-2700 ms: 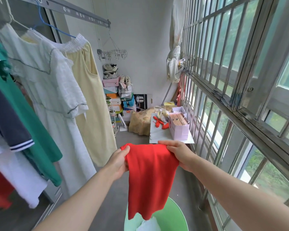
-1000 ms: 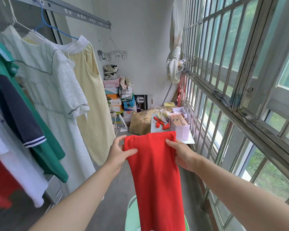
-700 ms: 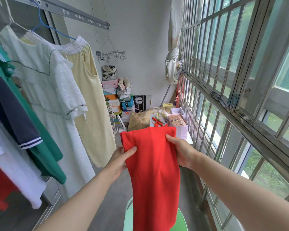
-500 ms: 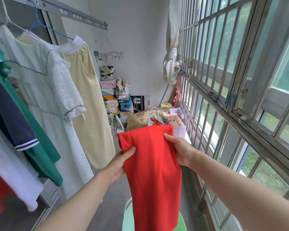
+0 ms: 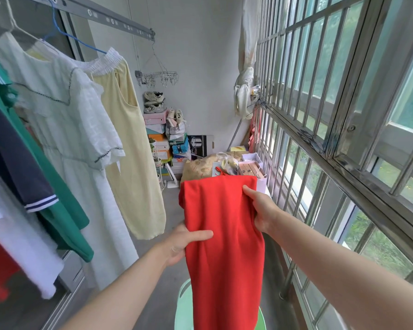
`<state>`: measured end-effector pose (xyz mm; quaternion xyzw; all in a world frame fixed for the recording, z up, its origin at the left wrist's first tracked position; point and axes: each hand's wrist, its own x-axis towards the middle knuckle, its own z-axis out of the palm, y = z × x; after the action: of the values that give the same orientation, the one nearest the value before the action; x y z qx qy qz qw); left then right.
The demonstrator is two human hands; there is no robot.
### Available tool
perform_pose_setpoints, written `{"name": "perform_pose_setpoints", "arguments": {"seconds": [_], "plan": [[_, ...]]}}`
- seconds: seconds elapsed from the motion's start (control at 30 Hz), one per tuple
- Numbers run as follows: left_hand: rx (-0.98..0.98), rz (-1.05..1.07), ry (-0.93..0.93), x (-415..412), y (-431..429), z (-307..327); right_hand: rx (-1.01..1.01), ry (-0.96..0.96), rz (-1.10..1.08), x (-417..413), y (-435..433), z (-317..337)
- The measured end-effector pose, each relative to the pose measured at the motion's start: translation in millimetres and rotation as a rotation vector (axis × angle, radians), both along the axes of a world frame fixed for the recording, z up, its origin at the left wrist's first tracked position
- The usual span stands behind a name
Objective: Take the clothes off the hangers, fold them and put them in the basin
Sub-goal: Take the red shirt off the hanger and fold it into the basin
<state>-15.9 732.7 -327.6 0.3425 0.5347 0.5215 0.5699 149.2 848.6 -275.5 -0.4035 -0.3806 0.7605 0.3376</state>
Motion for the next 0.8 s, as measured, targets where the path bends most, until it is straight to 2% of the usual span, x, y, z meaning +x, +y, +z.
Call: {"name": "perform_pose_setpoints", "arguments": {"seconds": [0.1,0.23,0.3,0.37,0.47,0.57,0.67,0.8], "plan": [[-0.021,0.141,0.02,2.1,2.3,-6.9,0.152,-0.013,0.022,-1.9,1.4,2.5],[-0.018,0.164,-0.024,-5.0,3.6,-5.3,0.262,-0.08,0.029,6.4,6.4,6.0],[-0.012,0.169,-0.065,-8.0,5.4,-3.1,0.19,-0.141,0.077,12.4,10.5,1.1],[-0.003,0.172,-0.107,-8.8,6.1,-1.4,0.102,-0.215,0.22,18.3,10.3,-9.0],[0.008,0.179,-0.131,-10.2,8.2,-3.5,0.058,-0.126,0.436,26.8,1.9,-27.0],[-0.009,0.197,-0.135,-9.8,8.4,-8.2,0.071,-0.035,0.559,34.4,-8.6,-43.7],[-0.029,0.217,-0.143,-12.0,8.2,-14.0,0.022,0.072,0.543,35.0,-14.2,-62.5],[-0.032,0.219,-0.147,-14.1,9.7,-17.7,-0.149,0.155,0.456,29.5,-18.9,-85.0]]}}
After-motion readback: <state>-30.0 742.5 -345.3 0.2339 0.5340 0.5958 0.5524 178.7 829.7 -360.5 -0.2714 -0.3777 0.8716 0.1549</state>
